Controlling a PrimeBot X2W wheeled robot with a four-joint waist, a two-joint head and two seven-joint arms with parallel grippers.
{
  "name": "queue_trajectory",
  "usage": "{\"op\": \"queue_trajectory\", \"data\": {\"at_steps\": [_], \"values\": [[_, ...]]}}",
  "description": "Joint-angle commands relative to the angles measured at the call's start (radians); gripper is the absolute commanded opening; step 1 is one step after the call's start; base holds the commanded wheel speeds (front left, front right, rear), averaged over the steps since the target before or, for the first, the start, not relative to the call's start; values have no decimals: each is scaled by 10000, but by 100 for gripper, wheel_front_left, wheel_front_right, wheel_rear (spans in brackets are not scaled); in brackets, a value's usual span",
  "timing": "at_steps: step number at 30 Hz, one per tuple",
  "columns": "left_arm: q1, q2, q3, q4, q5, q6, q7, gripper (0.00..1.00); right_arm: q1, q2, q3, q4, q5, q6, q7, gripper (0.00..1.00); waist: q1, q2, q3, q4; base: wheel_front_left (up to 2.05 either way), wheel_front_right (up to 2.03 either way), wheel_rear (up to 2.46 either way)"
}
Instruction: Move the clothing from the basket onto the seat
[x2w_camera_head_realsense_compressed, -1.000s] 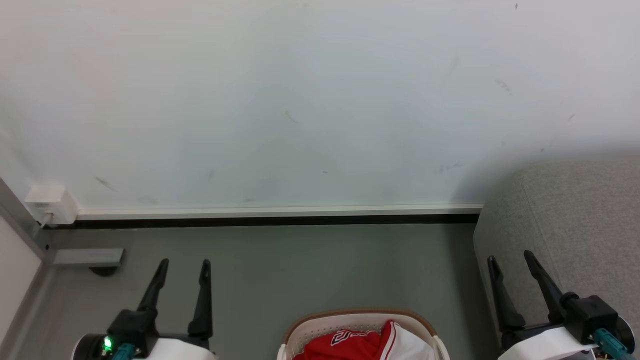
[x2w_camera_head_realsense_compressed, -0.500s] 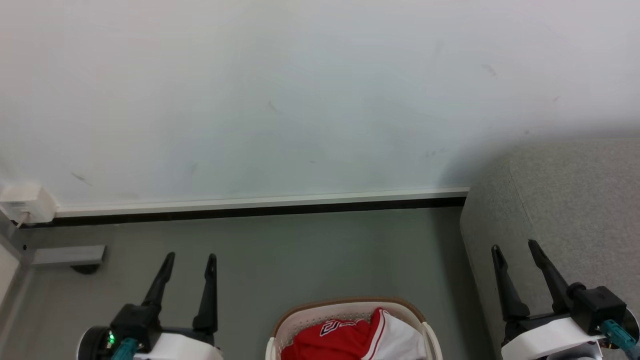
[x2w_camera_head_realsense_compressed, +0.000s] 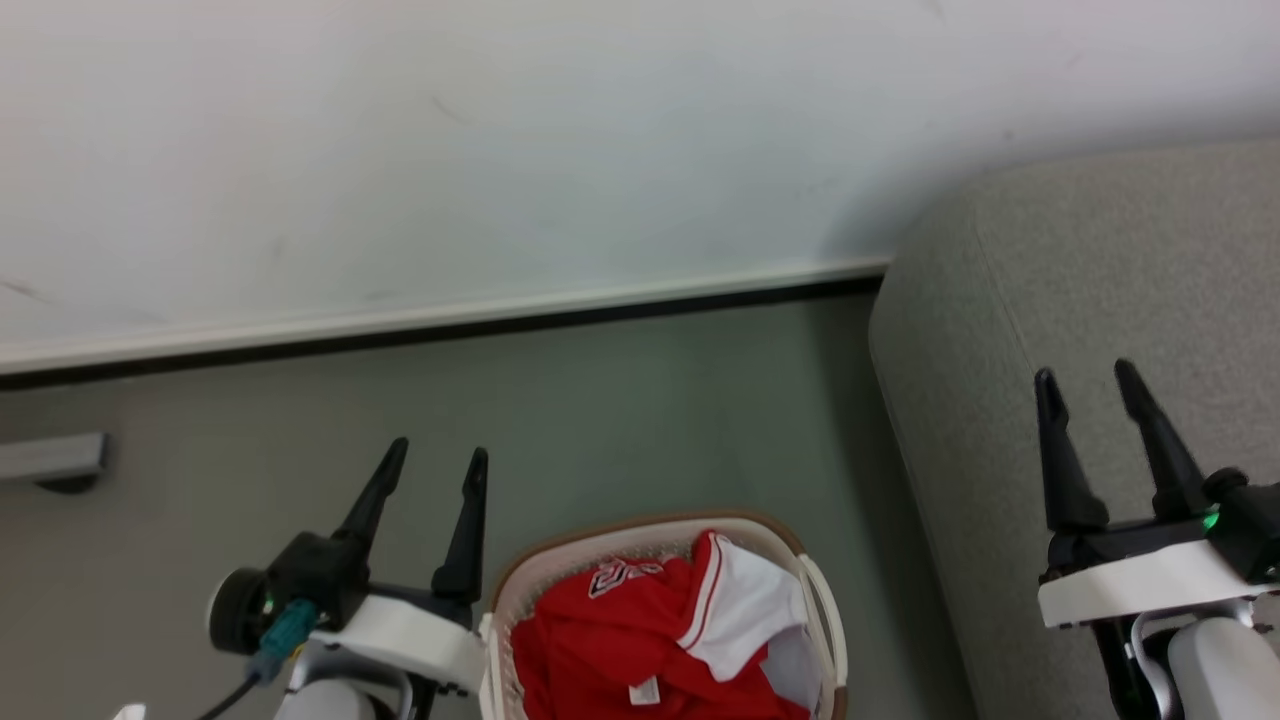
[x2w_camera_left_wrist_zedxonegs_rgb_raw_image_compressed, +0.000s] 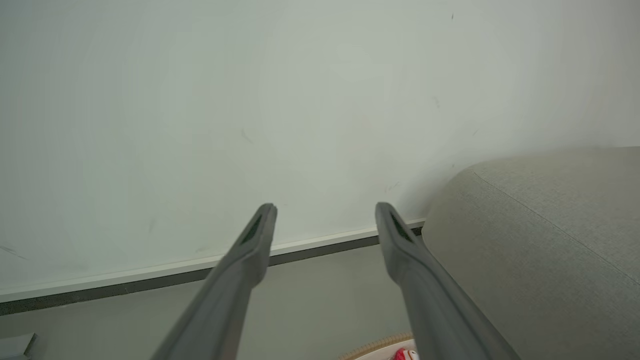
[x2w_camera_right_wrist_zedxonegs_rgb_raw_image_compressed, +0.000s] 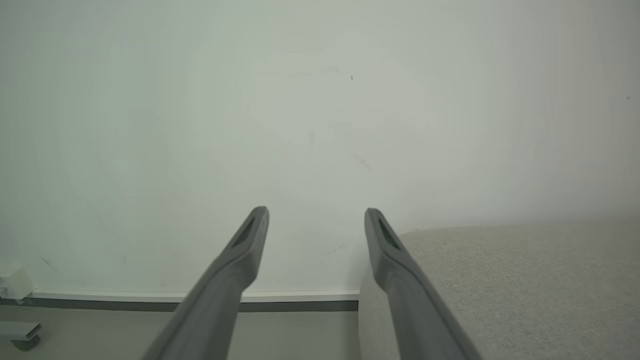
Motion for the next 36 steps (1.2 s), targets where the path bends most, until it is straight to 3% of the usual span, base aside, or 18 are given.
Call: {"op": "queue_trajectory", "data": {"at_steps": [1,15,26,36], "values": [[-336,37,-111,224,-50,-69,-7,100,-220,-46,-110,-137,73,-21,-21,100,-1,0,743,-365,0,0,0],[-2636,243,-787,3859,-289,-367,-8,100,-1523,139,-691,-1391,-224,-21,-21,100,-1,0,2957,-1417,0,0,0],[-4707,241,-2181,7233,-393,-428,410,100,-2087,402,-939,-2576,-286,-21,-21,100,-1,0,4581,-1918,0,0,0],[-6227,443,-3221,9098,-580,-413,1276,100,-2640,782,-1067,-3543,714,-22,-21,100,-1,0,5922,-2619,0,0,0]]}}
